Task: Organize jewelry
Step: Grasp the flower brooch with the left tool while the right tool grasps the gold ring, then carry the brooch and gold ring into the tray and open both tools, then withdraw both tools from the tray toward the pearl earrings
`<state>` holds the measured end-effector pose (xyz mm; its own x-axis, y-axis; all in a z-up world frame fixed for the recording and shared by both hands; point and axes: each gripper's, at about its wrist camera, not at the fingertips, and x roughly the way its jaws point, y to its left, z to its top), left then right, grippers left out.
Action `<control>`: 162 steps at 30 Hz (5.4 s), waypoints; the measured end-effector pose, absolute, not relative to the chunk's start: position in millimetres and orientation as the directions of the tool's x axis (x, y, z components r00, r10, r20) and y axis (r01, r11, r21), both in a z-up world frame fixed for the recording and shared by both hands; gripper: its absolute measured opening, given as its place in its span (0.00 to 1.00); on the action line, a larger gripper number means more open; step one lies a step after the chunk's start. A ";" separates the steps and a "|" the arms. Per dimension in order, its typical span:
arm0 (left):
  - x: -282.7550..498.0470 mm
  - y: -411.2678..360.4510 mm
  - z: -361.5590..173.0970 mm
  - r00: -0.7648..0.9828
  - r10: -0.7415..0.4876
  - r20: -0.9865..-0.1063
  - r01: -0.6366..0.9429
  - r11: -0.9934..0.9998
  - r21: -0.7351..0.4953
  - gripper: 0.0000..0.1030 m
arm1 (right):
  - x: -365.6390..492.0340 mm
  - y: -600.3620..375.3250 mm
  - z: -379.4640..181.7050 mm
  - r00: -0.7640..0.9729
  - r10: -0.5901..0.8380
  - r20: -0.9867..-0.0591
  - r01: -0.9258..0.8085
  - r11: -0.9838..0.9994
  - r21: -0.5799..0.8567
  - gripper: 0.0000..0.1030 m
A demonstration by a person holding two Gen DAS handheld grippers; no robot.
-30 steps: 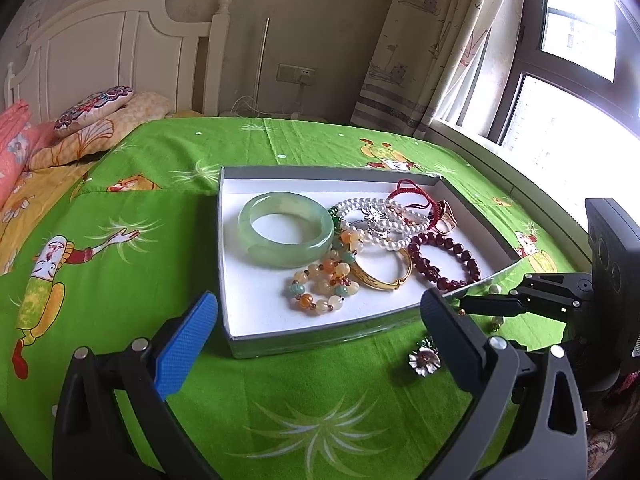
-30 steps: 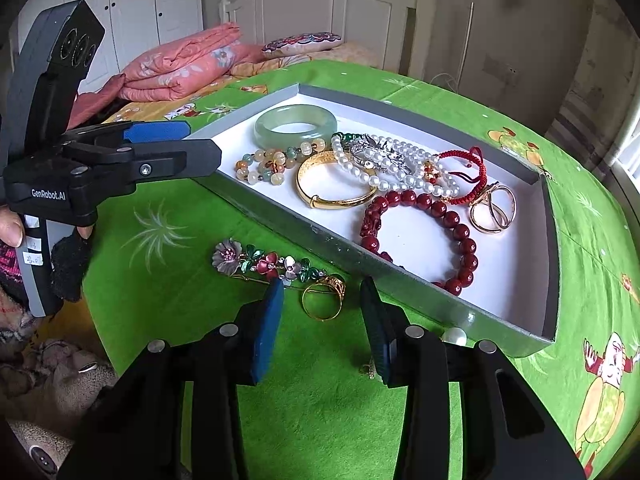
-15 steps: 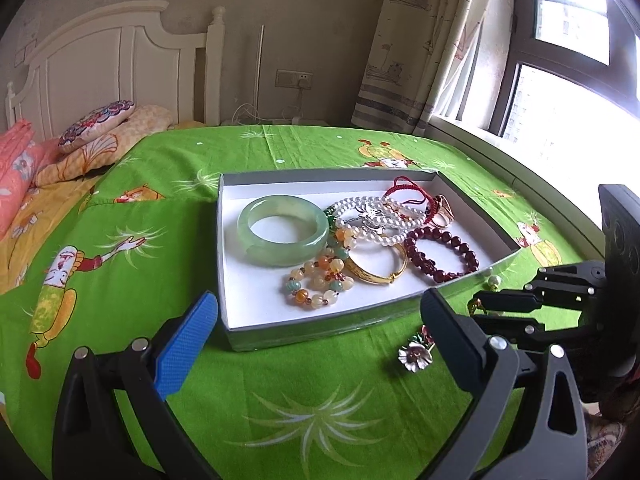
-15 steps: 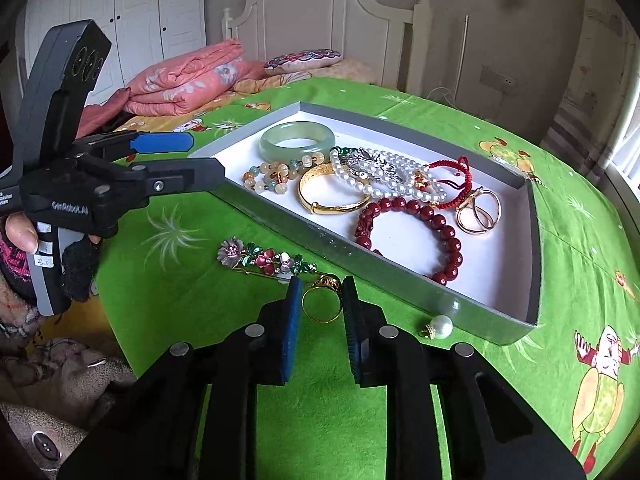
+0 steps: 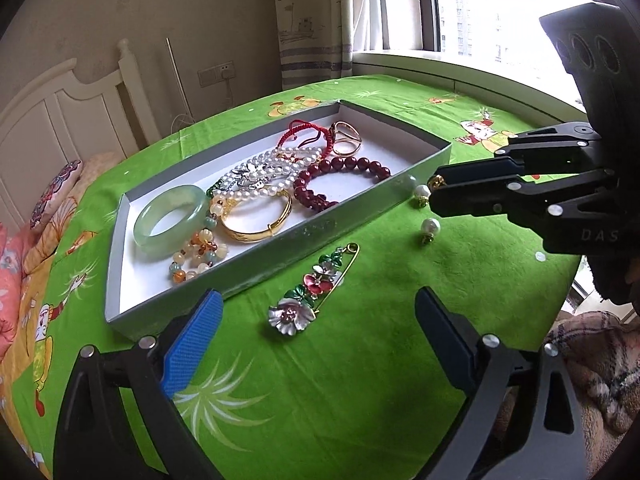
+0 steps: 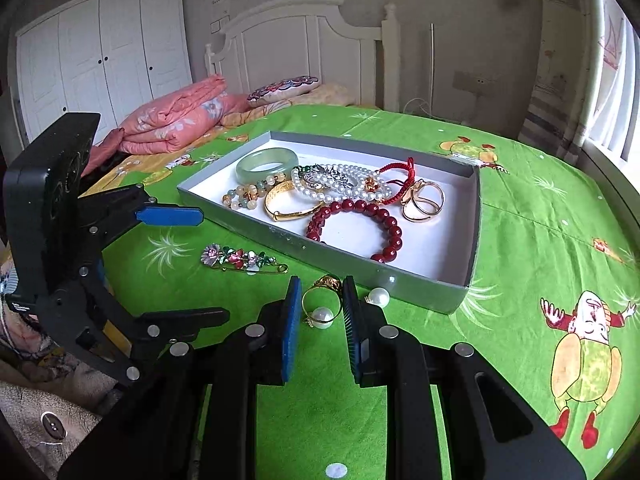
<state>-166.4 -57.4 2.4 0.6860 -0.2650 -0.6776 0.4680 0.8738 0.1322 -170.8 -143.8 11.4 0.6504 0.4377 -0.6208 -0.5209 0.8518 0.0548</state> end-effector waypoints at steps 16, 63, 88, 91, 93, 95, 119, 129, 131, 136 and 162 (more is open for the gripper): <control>-160.4 -49.0 -1.2 0.629 -0.332 -0.703 0.491 0.871 0.029 0.29 | -169.7 -147.6 5.6 0.634 0.460 -0.621 -0.523 0.847 0.093 0.20; -165.0 -23.5 82.7 0.785 -0.326 -0.527 0.428 0.900 0.081 0.23 | -165.7 -146.7 32.9 0.687 0.459 -0.563 -0.520 0.852 0.061 0.20; -41.2 -59.0 81.4 0.801 -0.210 -0.561 0.329 0.937 0.118 0.23 | -82.5 -121.8 20.3 0.646 0.386 -0.659 -0.463 0.884 0.064 0.20; -32.3 -57.4 78.8 0.808 -0.190 -0.558 0.301 0.947 0.113 0.23 | -78.9 -123.5 15.6 0.641 0.381 -0.667 -0.452 0.889 0.073 0.20; -27.5 -55.7 76.3 0.812 -0.175 -0.557 0.281 0.953 0.112 0.23 | -77.2 -126.3 15.7 0.639 0.387 -0.664 -0.447 0.890 0.088 0.20; -23.1 -53.2 73.3 0.811 -0.164 -0.562 0.268 0.958 0.107 0.23 | -76.3 -127.8 16.3 0.642 0.384 -0.664 -0.442 0.893 0.089 0.20; -25.1 -34.8 47.6 0.804 -0.082 -0.589 0.193 0.973 0.129 0.72 | -78.7 -144.6 19.8 0.657 0.420 -0.626 -0.405 0.897 0.177 0.44; -57.6 -32.6 58.7 0.839 -0.023 -0.544 0.123 0.981 0.149 0.88 | -96.8 -162.0 25.1 0.687 0.440 -0.578 -0.376 0.896 0.236 0.57; -68.6 -31.3 60.5 0.844 -0.008 -0.537 0.097 0.986 0.138 0.93 | -102.0 -167.9 26.7 0.692 0.445 -0.568 -0.370 0.895 0.251 0.61; -102.5 -30.0 61.3 0.858 0.012 -0.514 0.069 0.988 0.138 0.98 | -113.6 -184.2 28.4 0.719 0.419 -0.555 -0.335 0.908 0.253 0.69; -144.6 -28.9 27.4 0.802 -0.193 -0.565 0.266 0.963 0.048 0.98 | -139.6 -163.6 3.8 0.710 0.220 -0.669 -0.371 0.924 -0.089 0.50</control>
<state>-144.6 -28.9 27.4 0.8019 -0.1934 -0.5653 0.2661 0.9628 0.0480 -139.6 -163.6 3.8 0.7096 0.2203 -0.6693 -0.3709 0.9244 -0.0890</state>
